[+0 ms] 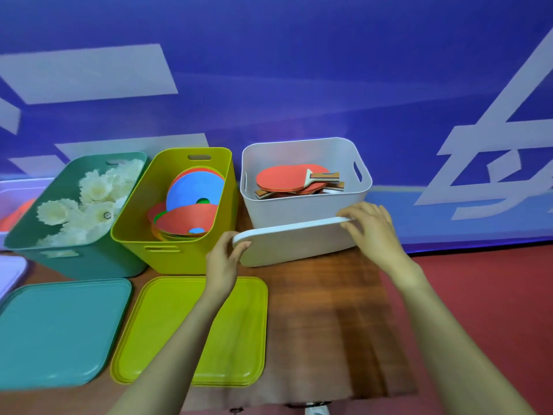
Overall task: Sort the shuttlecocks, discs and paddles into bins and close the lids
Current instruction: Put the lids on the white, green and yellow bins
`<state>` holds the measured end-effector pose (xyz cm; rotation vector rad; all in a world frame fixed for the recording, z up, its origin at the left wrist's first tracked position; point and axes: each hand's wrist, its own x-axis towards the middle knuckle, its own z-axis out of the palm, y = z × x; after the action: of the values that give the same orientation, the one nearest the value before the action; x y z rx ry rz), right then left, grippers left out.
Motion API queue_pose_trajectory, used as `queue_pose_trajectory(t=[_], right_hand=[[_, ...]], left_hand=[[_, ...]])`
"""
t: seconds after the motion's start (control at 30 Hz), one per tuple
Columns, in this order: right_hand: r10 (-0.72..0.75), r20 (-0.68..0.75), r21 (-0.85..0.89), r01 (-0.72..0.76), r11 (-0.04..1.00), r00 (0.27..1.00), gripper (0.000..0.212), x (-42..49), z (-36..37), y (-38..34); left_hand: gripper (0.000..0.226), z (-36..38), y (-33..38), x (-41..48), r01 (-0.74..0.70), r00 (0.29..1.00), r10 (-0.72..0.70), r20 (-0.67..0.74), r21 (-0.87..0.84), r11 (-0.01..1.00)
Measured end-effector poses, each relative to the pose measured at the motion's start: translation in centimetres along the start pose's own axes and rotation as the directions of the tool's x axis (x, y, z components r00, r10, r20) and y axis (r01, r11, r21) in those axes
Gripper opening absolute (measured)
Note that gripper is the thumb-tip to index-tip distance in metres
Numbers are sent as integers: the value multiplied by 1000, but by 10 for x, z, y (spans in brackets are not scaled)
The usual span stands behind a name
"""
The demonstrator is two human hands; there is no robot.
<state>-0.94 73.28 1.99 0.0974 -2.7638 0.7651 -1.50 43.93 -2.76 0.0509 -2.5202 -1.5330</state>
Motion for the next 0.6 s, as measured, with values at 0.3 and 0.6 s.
queue_pose_trajectory(t=[0.3, 0.6], right_hand=[[340, -151, 399, -258, 880, 928, 73, 30, 19, 38], [513, 84, 564, -465, 683, 854, 76, 44, 42, 85]], left_hand=[[25, 31, 8, 18, 132, 969, -153, -196, -116, 984], [51, 76, -15, 8, 185, 979, -194, -71, -106, 977]])
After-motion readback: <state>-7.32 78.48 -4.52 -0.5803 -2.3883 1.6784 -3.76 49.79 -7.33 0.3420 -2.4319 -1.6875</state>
